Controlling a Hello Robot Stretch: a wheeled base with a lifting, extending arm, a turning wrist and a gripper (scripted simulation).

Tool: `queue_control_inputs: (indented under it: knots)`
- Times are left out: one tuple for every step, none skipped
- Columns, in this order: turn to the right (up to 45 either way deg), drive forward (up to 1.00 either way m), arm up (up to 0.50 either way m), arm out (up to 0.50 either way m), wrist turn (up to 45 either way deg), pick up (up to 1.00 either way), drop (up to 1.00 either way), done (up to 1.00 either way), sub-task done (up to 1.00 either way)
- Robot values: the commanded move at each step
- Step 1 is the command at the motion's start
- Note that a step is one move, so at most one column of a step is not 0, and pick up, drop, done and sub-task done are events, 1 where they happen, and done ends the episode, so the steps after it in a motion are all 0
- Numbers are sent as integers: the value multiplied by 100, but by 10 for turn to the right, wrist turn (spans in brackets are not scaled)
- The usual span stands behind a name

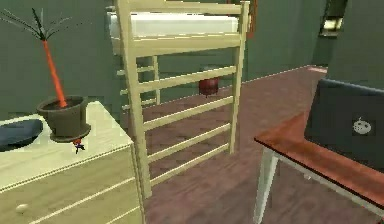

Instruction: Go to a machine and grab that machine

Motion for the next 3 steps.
queue_control_inputs:
  knots:
    - [90, 0, 0, 0, 0, 0, 0, 0, 0]
    - [0, 95, 0, 0, 0, 0, 0, 0, 0]
    - [-90, 0, 0, 0, 0, 0, 0, 0, 0]
